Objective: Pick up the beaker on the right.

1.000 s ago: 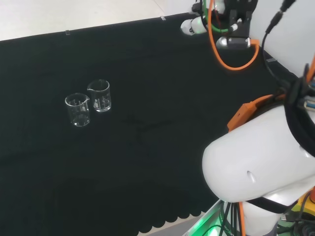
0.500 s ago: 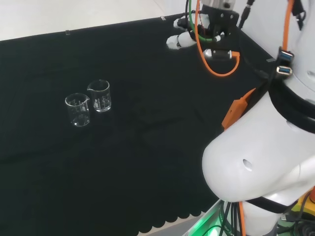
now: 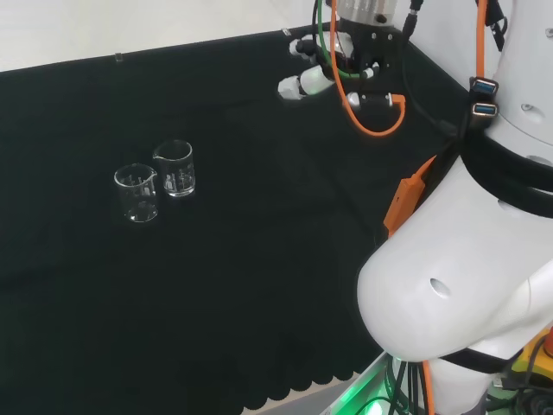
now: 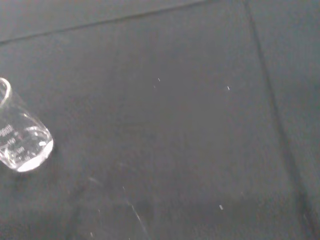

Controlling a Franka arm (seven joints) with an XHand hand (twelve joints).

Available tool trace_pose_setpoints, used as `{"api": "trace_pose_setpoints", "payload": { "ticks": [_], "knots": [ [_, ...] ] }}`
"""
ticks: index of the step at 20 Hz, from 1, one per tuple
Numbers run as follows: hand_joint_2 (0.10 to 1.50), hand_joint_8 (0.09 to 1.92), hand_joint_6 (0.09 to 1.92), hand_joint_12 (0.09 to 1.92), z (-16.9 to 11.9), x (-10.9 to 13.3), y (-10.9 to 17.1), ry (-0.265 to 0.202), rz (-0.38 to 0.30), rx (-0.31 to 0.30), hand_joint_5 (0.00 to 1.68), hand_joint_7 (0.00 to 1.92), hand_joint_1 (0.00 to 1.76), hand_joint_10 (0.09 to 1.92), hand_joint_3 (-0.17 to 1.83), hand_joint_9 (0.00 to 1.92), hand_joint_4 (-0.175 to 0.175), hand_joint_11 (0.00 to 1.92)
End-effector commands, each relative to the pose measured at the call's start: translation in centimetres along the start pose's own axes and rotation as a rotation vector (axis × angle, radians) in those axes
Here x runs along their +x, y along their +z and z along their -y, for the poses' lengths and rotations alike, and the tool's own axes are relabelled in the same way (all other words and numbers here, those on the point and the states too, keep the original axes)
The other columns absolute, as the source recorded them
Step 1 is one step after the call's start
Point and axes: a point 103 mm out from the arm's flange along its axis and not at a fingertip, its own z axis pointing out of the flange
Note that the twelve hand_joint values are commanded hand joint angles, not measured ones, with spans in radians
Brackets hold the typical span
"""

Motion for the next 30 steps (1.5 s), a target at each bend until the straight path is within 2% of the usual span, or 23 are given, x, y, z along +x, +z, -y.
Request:
{"api": "trace_pose_setpoints", "payload": {
  "ticks": [1,16,21,23,28,30],
  "knots": [
    [0.68,0.58,0.09,1.13,-5.4,1.9,5.9,-0.095,-0.093,0.021,0.20,0.12,0.61,0.64,0.50,0.23,-0.041,0.00],
    [0.63,0.60,0.09,1.16,-7.9,4.7,11.1,-0.180,-0.177,0.079,0.19,0.08,0.63,0.70,0.54,0.21,-0.043,0.00],
    [0.62,0.63,0.09,1.14,-8.3,5.6,13.0,-0.240,-0.207,0.090,0.19,0.14,0.70,0.71,0.55,0.24,-0.047,0.00],
    [0.60,0.65,0.09,1.15,-8.5,6.1,13.6,-0.254,-0.238,0.077,0.21,0.17,0.71,0.71,0.56,0.26,-0.051,0.00],
    [0.58,0.67,0.09,1.16,-9.0,7.5,15.1,-0.293,-0.284,0.108,0.24,0.23,0.76,0.70,0.60,0.30,-0.060,0.00],
    [0.57,0.67,0.09,1.16,-9.0,8.0,15.6,-0.308,-0.307,0.096,0.24,0.23,0.77,0.69,0.62,0.29,-0.060,0.00]
  ]
}}
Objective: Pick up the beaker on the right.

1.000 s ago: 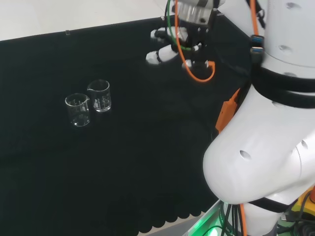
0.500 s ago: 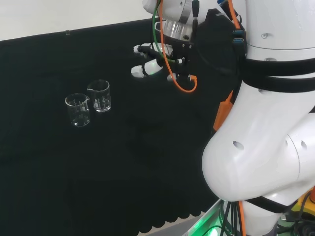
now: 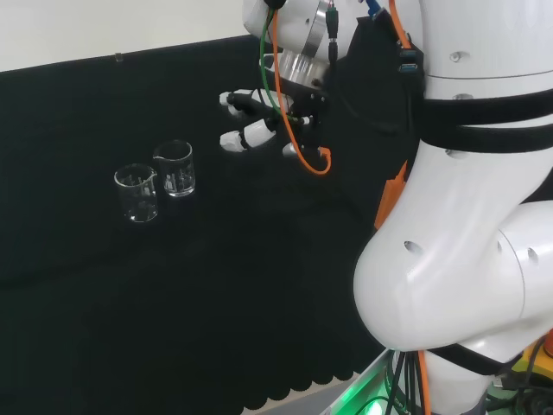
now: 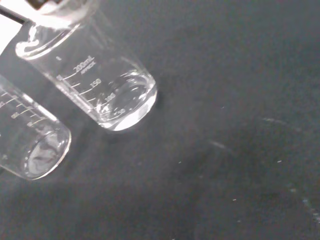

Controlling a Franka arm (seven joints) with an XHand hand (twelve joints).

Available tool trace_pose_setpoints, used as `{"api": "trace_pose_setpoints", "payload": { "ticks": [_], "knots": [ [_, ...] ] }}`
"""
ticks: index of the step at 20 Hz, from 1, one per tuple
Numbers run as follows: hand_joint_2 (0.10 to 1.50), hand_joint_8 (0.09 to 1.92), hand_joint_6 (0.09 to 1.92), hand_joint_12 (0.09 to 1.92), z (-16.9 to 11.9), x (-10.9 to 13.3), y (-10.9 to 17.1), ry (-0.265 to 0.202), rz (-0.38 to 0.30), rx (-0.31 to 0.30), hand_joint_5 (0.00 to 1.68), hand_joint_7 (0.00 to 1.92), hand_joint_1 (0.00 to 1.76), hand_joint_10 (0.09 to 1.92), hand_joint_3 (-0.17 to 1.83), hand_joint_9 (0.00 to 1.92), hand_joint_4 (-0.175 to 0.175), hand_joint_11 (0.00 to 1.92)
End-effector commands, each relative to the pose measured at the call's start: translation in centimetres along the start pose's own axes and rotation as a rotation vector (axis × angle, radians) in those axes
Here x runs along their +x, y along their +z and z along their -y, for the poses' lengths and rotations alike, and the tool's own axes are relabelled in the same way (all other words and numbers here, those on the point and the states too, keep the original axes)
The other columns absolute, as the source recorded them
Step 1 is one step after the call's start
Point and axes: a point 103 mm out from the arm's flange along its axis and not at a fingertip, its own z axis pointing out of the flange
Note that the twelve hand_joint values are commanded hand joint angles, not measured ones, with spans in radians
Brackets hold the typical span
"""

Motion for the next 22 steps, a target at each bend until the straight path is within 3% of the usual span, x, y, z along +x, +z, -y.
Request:
{"api": "trace_pose_setpoints", "payload": {
  "ticks": [1,6,10,22],
  "knots": [
    [0.57,0.67,0.09,1.17,-1.0,1.0,2.1,-0.056,-0.069,-0.004,0.25,0.22,0.78,0.70,0.62,0.29,-0.060,0.00],
    [0.54,0.66,0.09,1.20,-1.5,1.7,3.1,-0.084,-0.087,0.019,0.26,0.23,0.80,0.71,0.68,0.28,-0.062,0.00],
    [0.52,0.67,0.09,1.19,-2.0,2.2,4.3,-0.106,-0.140,0.024,0.26,0.24,0.82,0.71,0.70,0.29,-0.065,0.00],
    [0.50,0.65,0.09,1.17,-3.6,2.5,6.9,-0.131,-0.199,0.068,0.28,0.20,0.84,0.69,0.71,0.28,-0.069,0.00]
  ]
}}
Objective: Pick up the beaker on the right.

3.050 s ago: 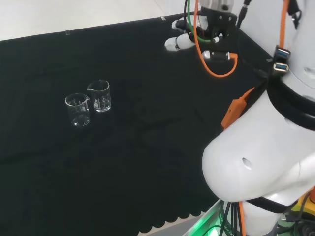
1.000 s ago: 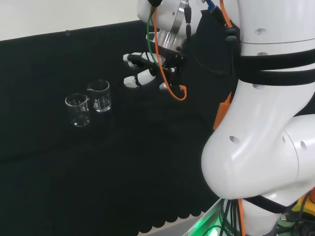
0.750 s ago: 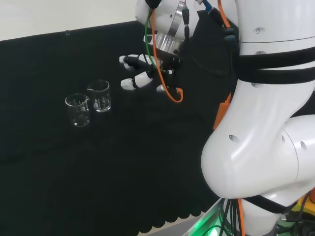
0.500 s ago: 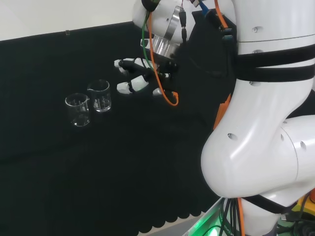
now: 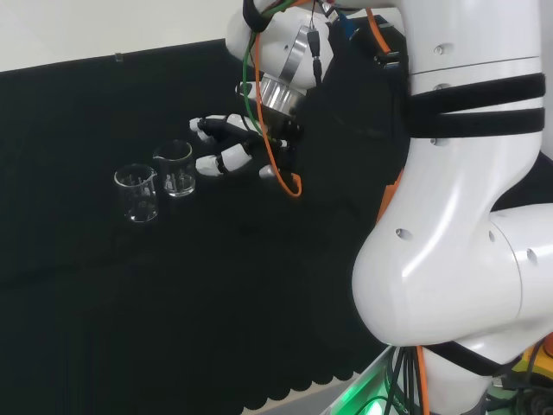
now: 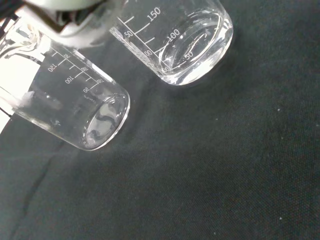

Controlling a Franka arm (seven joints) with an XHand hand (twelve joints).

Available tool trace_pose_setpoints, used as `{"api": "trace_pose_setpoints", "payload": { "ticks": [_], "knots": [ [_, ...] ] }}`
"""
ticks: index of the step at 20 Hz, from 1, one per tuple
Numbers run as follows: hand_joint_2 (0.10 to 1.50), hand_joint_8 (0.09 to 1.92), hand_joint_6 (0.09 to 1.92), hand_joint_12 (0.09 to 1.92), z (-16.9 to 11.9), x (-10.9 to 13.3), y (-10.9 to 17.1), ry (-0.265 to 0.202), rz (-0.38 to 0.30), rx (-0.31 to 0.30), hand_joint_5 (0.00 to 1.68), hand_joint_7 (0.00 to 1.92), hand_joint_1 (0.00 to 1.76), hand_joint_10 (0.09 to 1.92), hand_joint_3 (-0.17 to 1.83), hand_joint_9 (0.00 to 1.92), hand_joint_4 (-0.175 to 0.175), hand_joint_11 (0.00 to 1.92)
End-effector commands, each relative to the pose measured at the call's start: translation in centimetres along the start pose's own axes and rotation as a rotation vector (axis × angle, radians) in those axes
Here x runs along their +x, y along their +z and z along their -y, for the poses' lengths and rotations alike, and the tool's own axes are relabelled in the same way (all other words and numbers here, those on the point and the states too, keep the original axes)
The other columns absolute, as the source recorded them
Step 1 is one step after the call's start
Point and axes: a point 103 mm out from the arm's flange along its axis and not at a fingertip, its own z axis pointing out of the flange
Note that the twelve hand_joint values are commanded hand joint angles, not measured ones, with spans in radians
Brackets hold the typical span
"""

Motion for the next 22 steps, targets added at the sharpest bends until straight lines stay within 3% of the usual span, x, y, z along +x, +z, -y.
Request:
{"api": "trace_pose_setpoints", "payload": {
  "ticks": [1,14,22],
  "knots": [
    [0.49,0.64,0.09,1.17,-1.0,0.2,0.7,-0.018,-0.026,0.018,0.27,0.20,0.84,0.69,0.71,0.27,-0.068,0.00],
    [0.48,0.65,0.09,1.15,-3.0,0.9,1.8,-0.081,-0.072,0.030,0.28,0.21,0.84,0.70,0.71,0.29,-0.068,0.00],
    [0.48,0.65,0.09,1.16,-3.2,1.0,2.4,-0.097,-0.096,0.032,0.32,0.24,0.87,0.69,0.70,0.30,-0.067,0.00]
  ]
}}
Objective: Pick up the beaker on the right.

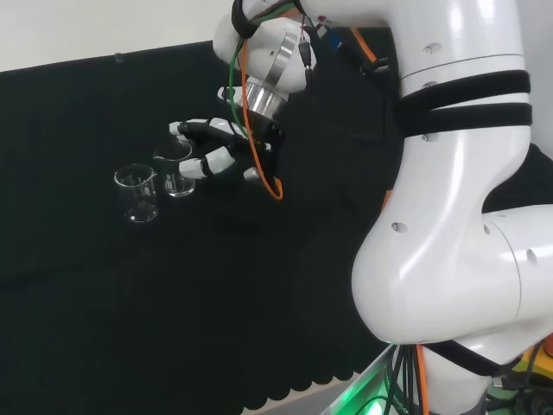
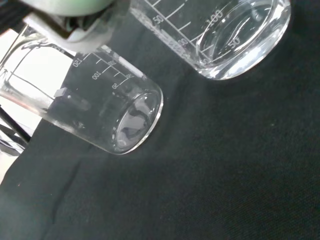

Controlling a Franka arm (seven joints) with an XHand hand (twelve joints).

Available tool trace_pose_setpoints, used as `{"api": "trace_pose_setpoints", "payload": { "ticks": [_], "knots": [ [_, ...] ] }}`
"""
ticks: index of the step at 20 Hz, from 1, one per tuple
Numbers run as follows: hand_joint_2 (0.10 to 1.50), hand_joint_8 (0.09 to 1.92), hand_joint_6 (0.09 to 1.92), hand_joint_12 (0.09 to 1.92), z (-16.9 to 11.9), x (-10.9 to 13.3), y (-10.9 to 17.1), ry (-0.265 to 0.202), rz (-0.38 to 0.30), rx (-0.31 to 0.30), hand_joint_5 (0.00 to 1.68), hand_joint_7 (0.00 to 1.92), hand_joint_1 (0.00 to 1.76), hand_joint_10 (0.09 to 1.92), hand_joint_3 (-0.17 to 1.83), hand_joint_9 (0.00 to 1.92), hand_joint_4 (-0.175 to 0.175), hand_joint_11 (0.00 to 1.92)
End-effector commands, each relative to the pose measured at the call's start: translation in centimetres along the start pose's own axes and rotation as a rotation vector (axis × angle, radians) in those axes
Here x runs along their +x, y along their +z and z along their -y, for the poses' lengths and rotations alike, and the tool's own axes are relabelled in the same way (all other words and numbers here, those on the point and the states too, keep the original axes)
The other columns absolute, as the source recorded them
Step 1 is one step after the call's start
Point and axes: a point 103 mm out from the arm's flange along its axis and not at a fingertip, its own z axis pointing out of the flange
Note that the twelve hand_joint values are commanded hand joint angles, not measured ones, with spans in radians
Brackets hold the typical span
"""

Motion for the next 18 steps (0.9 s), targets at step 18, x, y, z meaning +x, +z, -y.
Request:
{"api": "trace_pose_setpoints", "payload": {
  "ticks": [18],
  "knots": [
    [0.48,0.64,0.09,1.26,-1.6,0.6,0.9,-0.047,-0.059,-0.025,0.44,0.36,0.89,0.66,0.71,0.39,-0.059,0.00]
  ]
}}
